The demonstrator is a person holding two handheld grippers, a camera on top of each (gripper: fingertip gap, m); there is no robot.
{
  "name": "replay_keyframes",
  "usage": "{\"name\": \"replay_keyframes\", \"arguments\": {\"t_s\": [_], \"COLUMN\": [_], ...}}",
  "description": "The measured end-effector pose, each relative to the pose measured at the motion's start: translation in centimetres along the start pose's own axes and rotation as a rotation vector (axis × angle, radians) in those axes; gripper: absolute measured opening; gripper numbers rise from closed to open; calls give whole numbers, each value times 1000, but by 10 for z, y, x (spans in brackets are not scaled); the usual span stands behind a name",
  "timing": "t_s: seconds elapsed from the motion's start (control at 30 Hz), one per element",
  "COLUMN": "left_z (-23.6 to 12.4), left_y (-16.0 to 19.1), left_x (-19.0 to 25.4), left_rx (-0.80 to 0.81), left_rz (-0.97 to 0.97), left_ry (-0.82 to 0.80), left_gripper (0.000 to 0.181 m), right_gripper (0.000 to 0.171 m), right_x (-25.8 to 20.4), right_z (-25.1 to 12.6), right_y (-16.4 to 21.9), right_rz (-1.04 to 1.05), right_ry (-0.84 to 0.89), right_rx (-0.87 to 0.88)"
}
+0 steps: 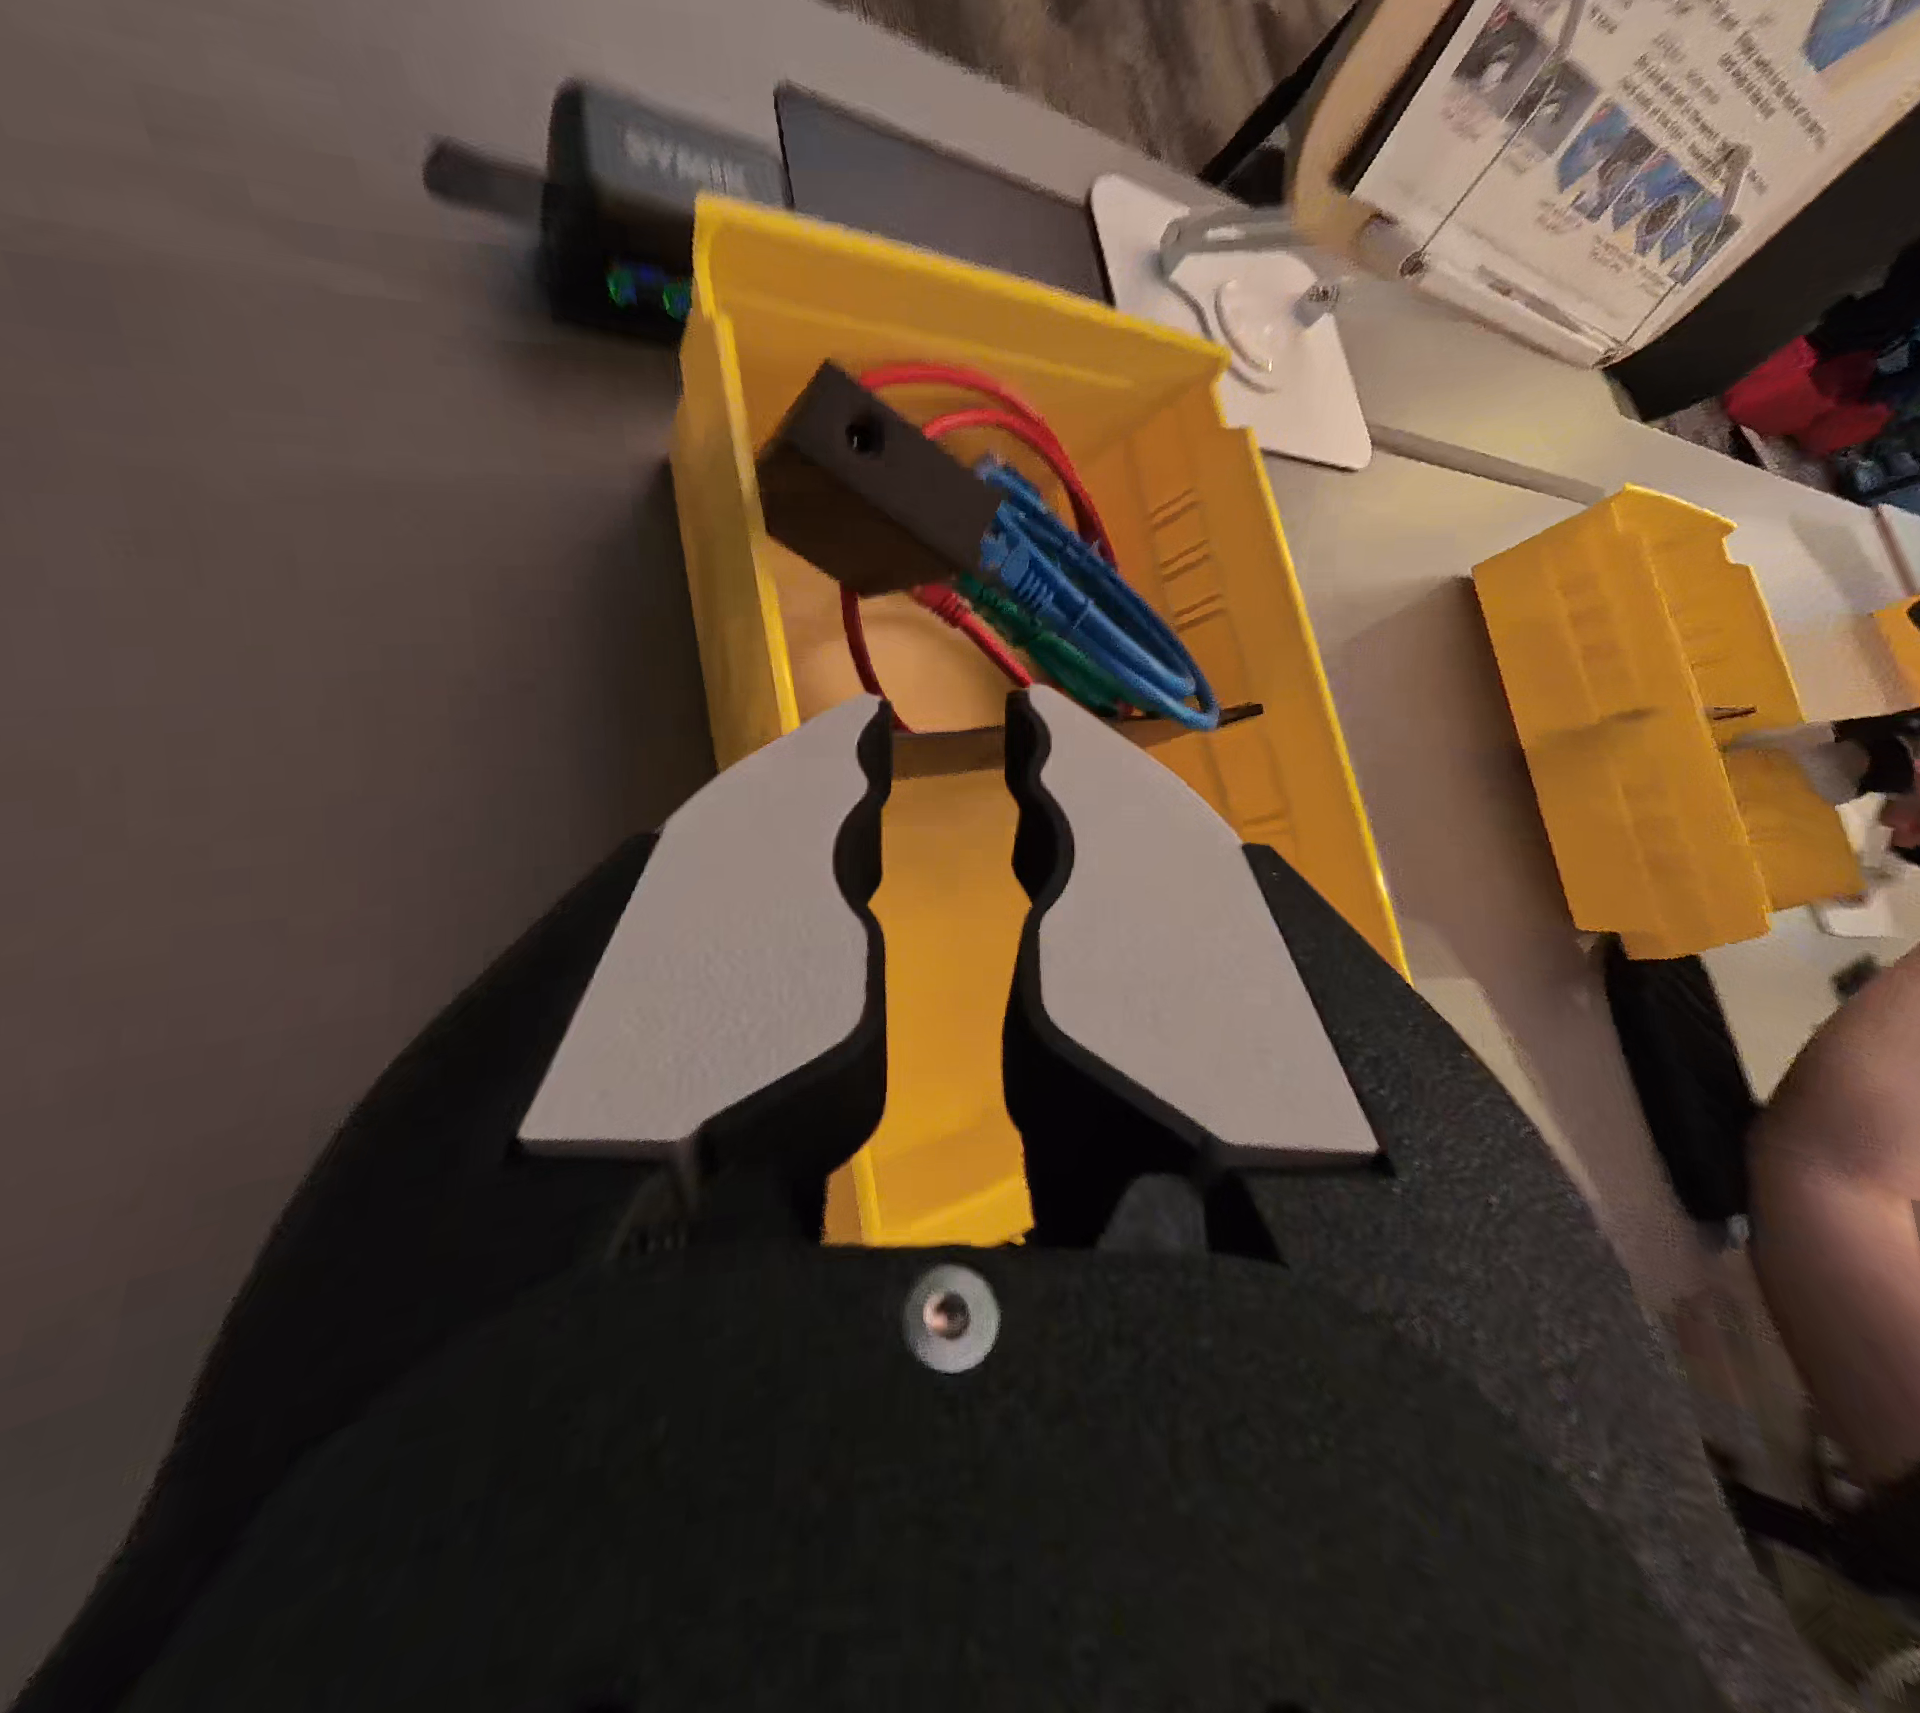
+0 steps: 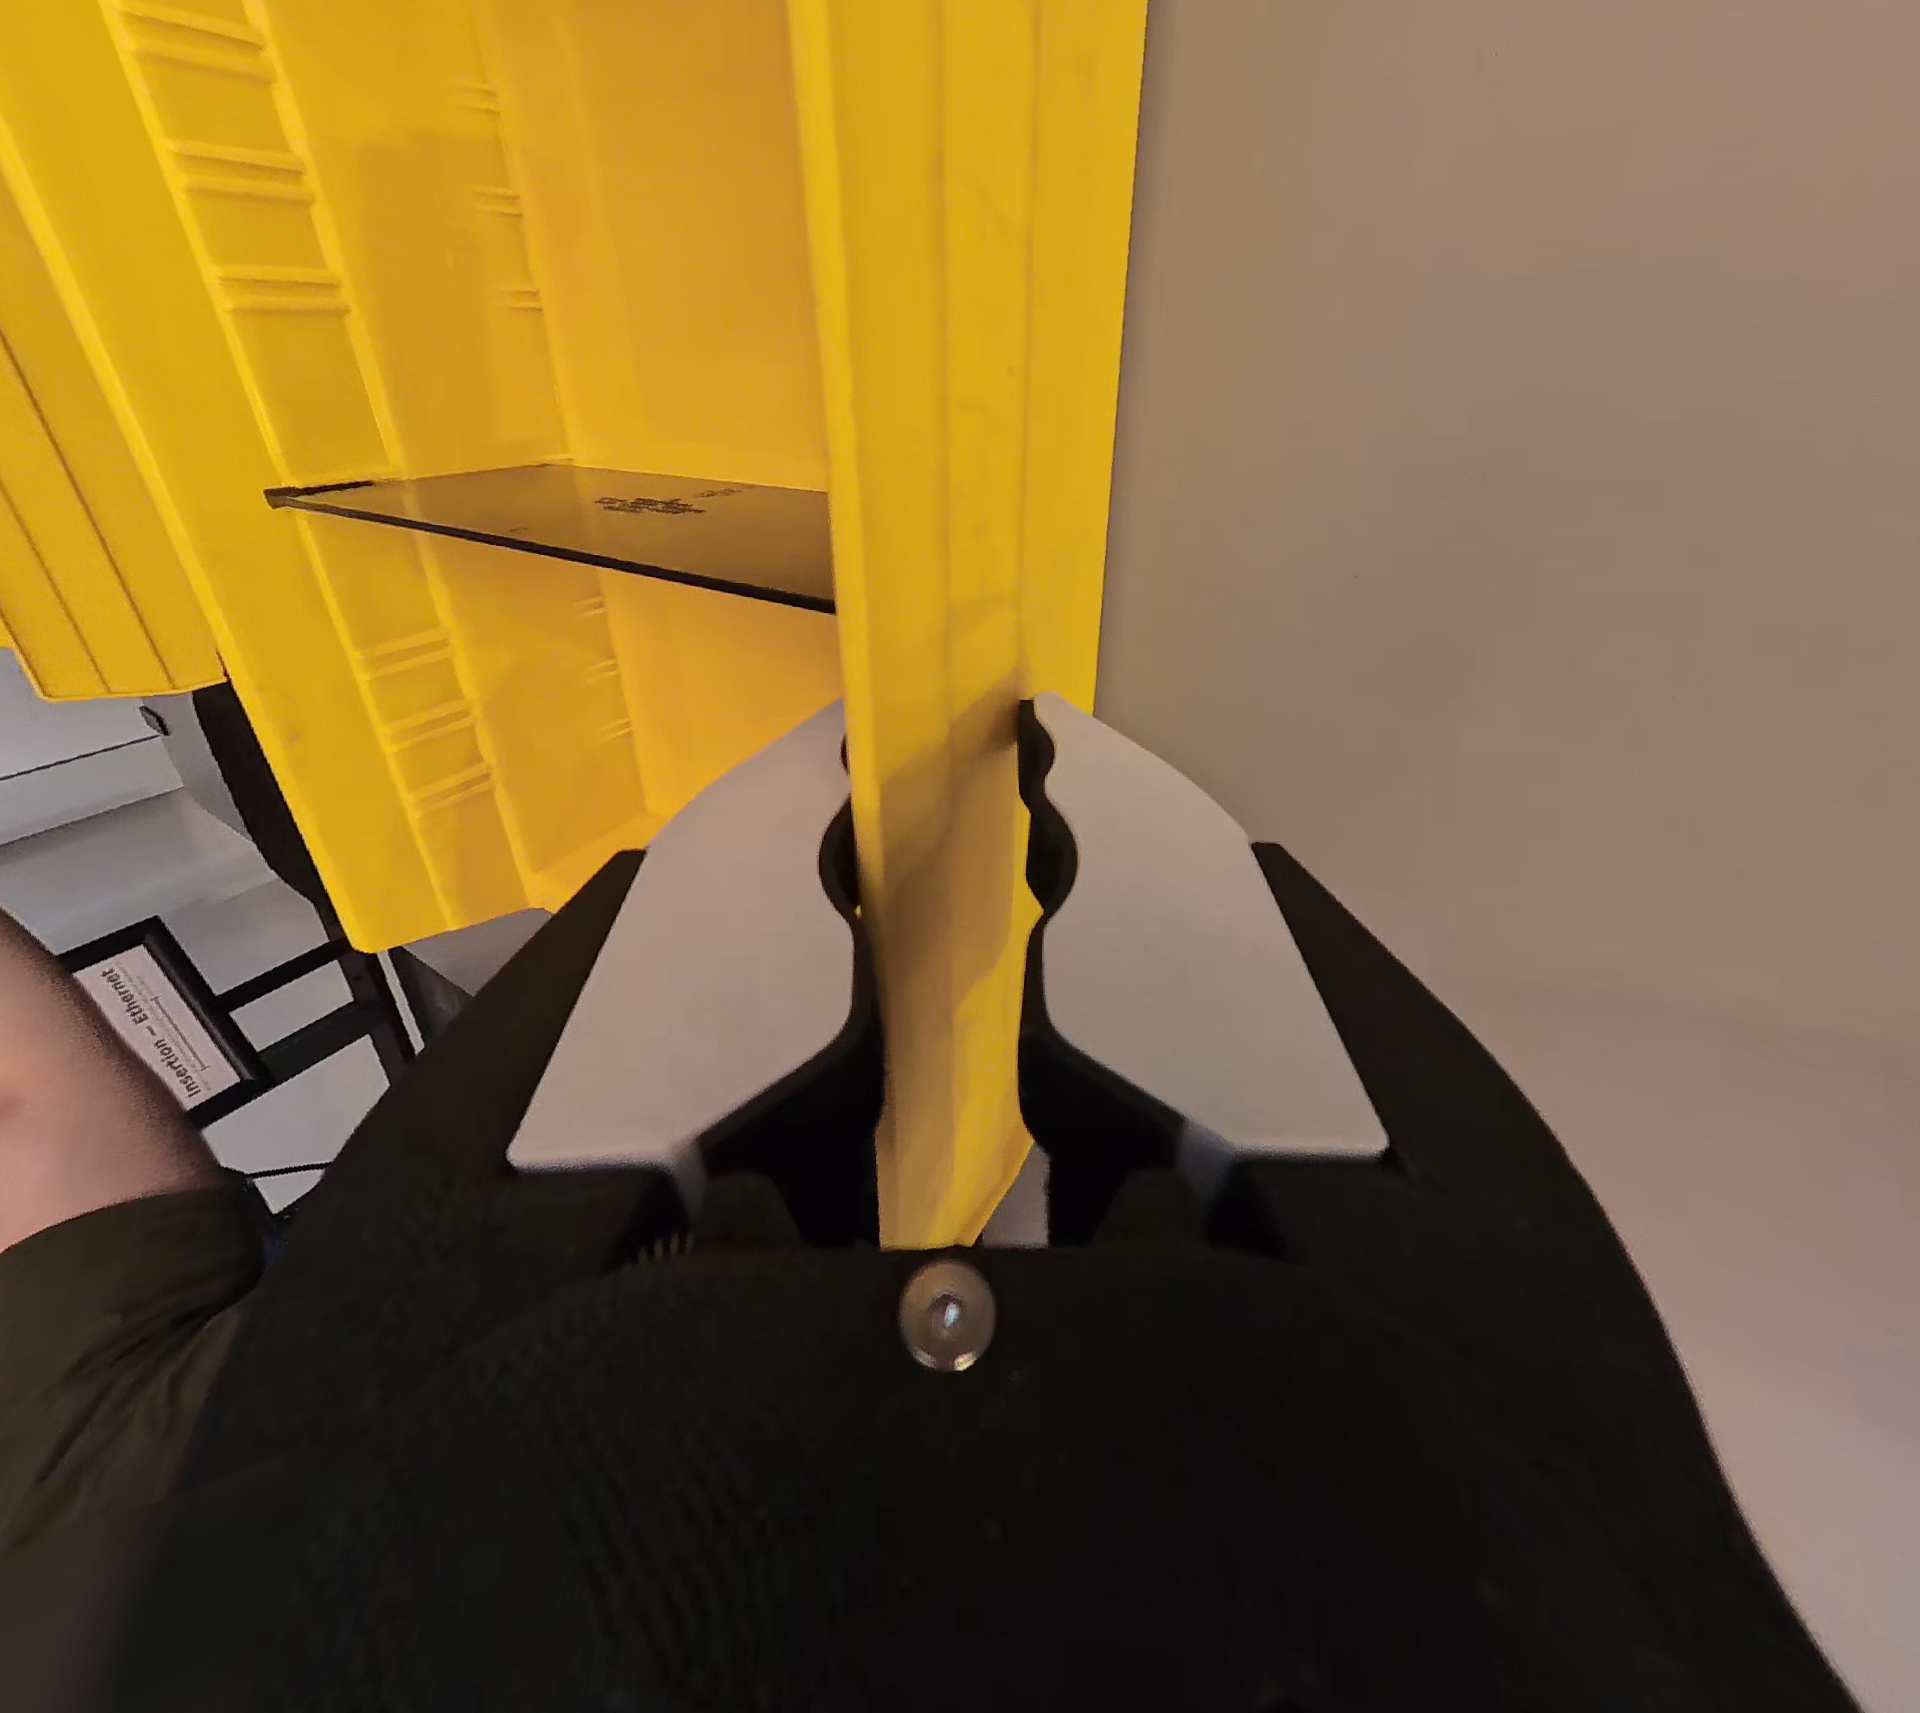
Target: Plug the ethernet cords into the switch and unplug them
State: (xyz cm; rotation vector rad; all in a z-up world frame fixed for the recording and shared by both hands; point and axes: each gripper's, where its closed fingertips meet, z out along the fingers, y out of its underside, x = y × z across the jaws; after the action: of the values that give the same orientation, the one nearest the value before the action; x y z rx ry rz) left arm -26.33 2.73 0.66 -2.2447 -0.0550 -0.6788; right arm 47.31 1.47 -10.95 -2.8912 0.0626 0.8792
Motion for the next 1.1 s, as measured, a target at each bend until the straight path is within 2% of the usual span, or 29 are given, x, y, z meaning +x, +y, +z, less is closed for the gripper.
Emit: {"name": "replay_keyframes", "arguments": {"t_s": [0.13, 0.33, 0.5, 0.57, 0.67, 0.8, 0.97, 1.1], "left_z": [-21, -52, -52, -51, -50, -49, -58, -65], "left_y": [-22, -33, -15, -7, 2, 6, 2, 4], "left_x": [15, 74, 99, 108, 117, 115, 117, 124], "left_rx": [146, 347, 295, 275, 255, 243, 295, 346], "left_rz": [177, 380, 479, 497, 535, 567, 513, 505], "left_ry": [-42, 51, 41, 61, 94, 84, 149, 224], "left_gripper": [21, 26, 27, 27, 26, 26, 25, 24], "right_gripper": [26, 24, 24, 19, 18, 17, 18, 15], "right_x": [1, 3, 4, 1, 3, 7, 12, 17], "right_z": [-2, -19, -16, -11, -13, -15, -18, -21], "right_y": [1, -12, -3, -4, -9, -12, -13, -16], "right_rz": [-6, -11, -23, -9, 82, 76, 141, 104], "right_ry": [17, 81, 75, 38, 28, 52, 39, 100], "right_rx": [6, 110, 64, 49, 90, 110, 143, 153]}}
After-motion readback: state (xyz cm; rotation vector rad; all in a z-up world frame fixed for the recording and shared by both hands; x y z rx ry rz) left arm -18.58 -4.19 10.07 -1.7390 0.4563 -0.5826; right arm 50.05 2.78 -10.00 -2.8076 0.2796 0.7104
